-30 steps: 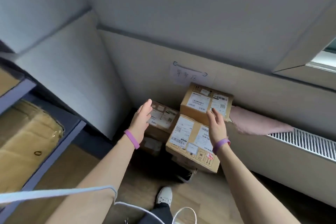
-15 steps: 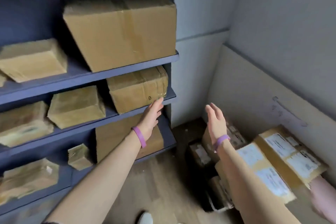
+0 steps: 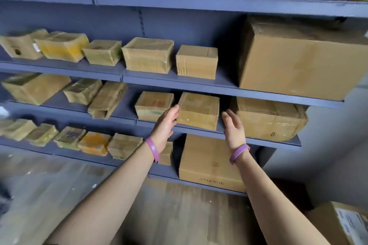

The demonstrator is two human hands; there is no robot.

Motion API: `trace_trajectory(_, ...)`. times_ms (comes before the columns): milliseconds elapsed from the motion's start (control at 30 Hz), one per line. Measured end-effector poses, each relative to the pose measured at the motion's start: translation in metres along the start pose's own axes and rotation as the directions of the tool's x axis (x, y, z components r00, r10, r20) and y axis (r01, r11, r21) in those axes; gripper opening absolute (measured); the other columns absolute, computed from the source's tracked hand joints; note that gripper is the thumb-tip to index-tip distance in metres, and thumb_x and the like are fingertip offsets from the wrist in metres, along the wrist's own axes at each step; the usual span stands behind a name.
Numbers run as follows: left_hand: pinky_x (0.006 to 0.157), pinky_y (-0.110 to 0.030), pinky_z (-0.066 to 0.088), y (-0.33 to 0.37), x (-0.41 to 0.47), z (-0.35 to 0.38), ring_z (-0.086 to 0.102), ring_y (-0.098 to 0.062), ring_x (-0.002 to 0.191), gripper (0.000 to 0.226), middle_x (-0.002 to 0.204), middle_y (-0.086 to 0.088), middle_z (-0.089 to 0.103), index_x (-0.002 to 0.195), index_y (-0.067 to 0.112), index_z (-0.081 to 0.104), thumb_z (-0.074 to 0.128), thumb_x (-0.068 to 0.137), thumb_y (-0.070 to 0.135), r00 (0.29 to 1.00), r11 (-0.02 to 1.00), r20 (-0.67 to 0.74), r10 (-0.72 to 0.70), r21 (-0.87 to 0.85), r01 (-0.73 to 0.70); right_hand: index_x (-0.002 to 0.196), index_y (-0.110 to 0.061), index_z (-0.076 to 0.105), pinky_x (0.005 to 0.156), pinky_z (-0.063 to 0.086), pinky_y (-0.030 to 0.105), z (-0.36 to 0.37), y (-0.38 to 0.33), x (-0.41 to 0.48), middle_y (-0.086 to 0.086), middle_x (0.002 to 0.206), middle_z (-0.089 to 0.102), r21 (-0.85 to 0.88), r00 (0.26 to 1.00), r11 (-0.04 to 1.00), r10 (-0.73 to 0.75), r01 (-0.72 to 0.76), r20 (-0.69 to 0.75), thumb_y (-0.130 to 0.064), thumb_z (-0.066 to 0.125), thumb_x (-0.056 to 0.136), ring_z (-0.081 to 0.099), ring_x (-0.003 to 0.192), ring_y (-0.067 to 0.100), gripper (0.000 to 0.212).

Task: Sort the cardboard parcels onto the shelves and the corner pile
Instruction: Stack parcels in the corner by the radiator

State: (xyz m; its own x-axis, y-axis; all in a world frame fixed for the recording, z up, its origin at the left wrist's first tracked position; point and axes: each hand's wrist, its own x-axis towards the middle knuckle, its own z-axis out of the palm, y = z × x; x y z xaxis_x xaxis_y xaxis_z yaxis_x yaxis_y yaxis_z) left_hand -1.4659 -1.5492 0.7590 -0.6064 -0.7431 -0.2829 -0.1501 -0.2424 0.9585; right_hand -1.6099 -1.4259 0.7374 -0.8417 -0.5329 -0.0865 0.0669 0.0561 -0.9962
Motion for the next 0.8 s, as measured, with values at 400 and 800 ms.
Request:
trace_trajectory(400, 0.113, -0.04, 0.025, 0.019, 0.011, -0.268, 0.038, -0.017, 0.141, 0.054, 0.15, 0.006, 0.044, 0.143, 0.03, 0.044, 0.046, 0.095, 0.055, 0.975, 0.992, -0.22, 0.027, -0.111, -0.053, 0.141, -0.017, 0.05, 0.116, 0.034, 0.041, 0.288, -0.006, -0.036, 0.001, 0.139, 0.053, 0.029, 0.961, 0.998, 0.037, -0.047, 0.273, -0.035, 0.06, 0.096, 0.048, 0.129, 0.016, 0.05)
trace_trajectory(800, 0.118, -0.04, 0.028, 0.045, 0.033, -0.436, 0.038, -0.021, 0.142, 0.051, 0.155, -0.001, 0.04, 0.147, 0.018, 0.043, 0.038, 0.103, 0.044, 0.873, 0.979, -0.485, -0.05, -0.195, -0.053, 0.141, -0.017, 0.051, 0.114, 0.035, 0.041, 0.487, -0.016, -0.039, -0.003, 0.137, 0.053, 0.028, 0.857, 1.0, -0.006, -0.01, 0.515, -0.034, 0.059, 0.097, 0.048, 0.128, 0.016, 0.048)
